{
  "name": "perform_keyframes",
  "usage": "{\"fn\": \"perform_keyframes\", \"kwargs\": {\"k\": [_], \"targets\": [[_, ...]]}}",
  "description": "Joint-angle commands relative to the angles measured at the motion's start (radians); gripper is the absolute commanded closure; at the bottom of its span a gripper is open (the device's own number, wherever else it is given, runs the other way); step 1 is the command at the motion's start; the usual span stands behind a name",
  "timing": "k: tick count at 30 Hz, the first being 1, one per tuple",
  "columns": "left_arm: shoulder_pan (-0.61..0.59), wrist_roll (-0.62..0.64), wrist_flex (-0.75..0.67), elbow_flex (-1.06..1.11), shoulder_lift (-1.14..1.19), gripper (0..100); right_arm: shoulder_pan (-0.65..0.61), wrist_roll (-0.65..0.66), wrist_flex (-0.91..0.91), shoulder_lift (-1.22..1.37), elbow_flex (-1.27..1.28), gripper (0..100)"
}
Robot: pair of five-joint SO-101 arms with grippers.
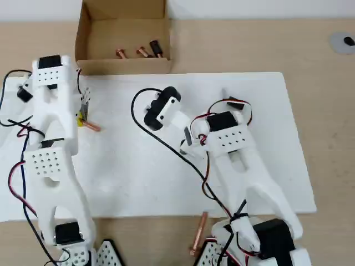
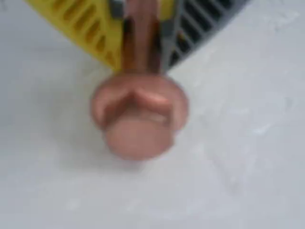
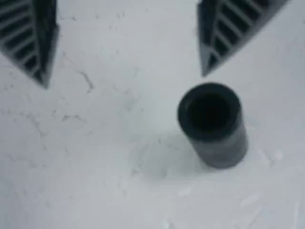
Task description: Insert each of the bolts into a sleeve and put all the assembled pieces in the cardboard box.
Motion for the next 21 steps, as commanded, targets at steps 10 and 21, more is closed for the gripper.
{"fn": "perform_keyframes", "kwargs": {"k": [10,21], "targets": [[0.106,-0.772,0.064,-0.213,-0.159,99,-0.028,-0.061,0.006,0.001,-0.059,75.7],[0.078,-1.131,0.063,0.021,-0.265,99,-0.197,-0.152,0.012,0.166,-0.059,75.7]]}}
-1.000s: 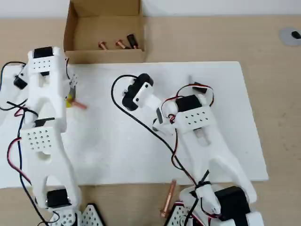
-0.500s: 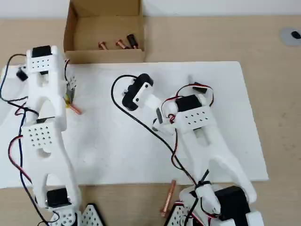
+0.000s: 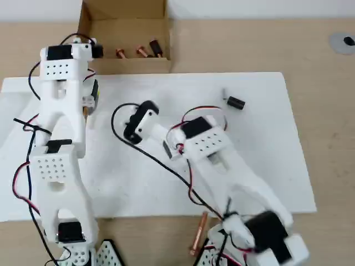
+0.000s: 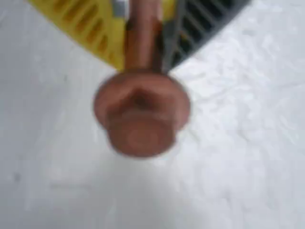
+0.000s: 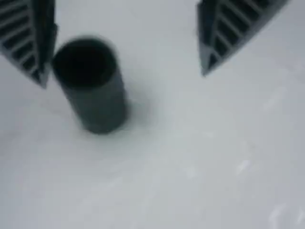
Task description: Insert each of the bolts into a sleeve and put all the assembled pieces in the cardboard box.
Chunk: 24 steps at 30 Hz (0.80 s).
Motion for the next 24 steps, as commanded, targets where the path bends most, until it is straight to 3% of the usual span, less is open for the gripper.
{"fn": "perform_keyframes", "kwargs": {"k": [1,6,12,24], "targets": [[-0.041,-0.02,0.009,0.021,-0.084,99,0.013,-0.008,-0.06,0.094,-0.058,75.7],[-0.098,-0.064,0.009,0.034,-0.084,99,0.099,-0.008,-0.12,0.297,-0.188,76.7],[-0.132,-0.091,0.009,0.034,-0.084,99,0.119,-0.012,0.052,0.553,-0.487,99.5],[-0.124,-0.089,0.009,0.034,-0.084,99,0.091,-0.035,0.47,0.769,-1.277,98.8]]}}
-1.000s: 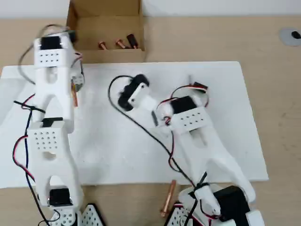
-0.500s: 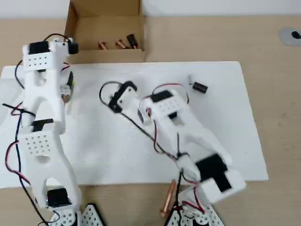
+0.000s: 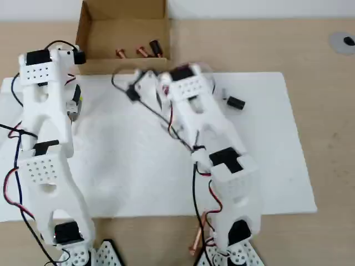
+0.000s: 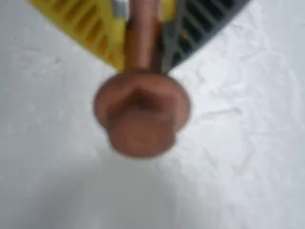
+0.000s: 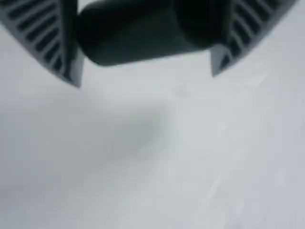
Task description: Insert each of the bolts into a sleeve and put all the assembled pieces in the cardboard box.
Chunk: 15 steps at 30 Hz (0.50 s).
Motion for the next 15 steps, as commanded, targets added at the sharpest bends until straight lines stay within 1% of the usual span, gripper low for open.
{"fn": "perform_keyframes", "kwargs": {"k": [1,5,9,12,13,15], "targets": [[-0.003,-0.005,0.009,-0.002,-0.081,99,-0.024,-0.006,0.115,0.035,-0.292,98.8],[-0.005,-0.005,0.009,0.0,-0.081,99,-0.053,-0.002,0.198,0.125,-0.418,98.5],[-0.006,-0.005,0.009,0.009,-0.082,99,-0.068,0.003,0.207,0.203,-0.429,98.4],[-0.006,-0.006,0.009,0.043,-0.082,99,-0.077,0.04,0.204,0.248,-0.435,97.9],[-0.006,-0.006,0.009,0.052,-0.082,99,-0.077,0.038,0.199,0.257,-0.437,96.3],[-0.006,-0.006,0.009,0.064,-0.082,99,-0.077,0.028,0.184,0.262,-0.449,89.0]]}}
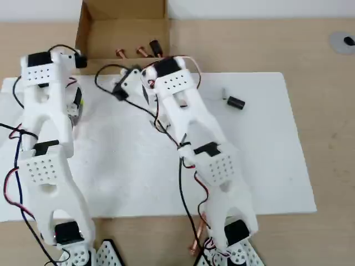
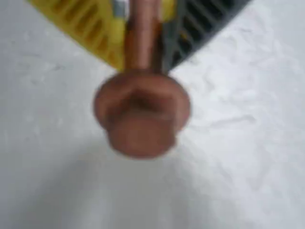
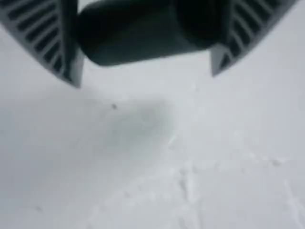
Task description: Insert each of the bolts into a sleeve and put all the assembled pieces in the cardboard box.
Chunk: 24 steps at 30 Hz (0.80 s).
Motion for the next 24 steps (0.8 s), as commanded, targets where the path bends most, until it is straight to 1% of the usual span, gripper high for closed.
{"fn": "perform_keyframes", "kwargs": {"k": [1,4,6,16,21,24], "targets": [[-0.006,-0.006,0.009,0.006,-0.079,99,-0.021,0.012,-0.011,-0.012,-0.091,84.4],[-0.006,-0.006,0.009,0.0,-0.084,99,-0.031,0.032,0.002,-0.012,-0.147,74.7],[-0.006,-0.006,0.009,0.008,-0.107,99,-0.035,0.04,0.02,-0.012,-0.176,72.2],[-0.006,-0.006,0.009,0.011,-0.157,99,-0.036,0.046,0.021,-0.013,-0.179,72.0],[-0.006,-0.005,0.009,0.052,-0.173,99,-0.038,0.049,0.018,-0.007,-0.179,72.1],[-0.02,-0.005,0.009,0.078,-0.189,99,-0.053,0.104,0.021,-0.007,-0.174,72.1]]}}
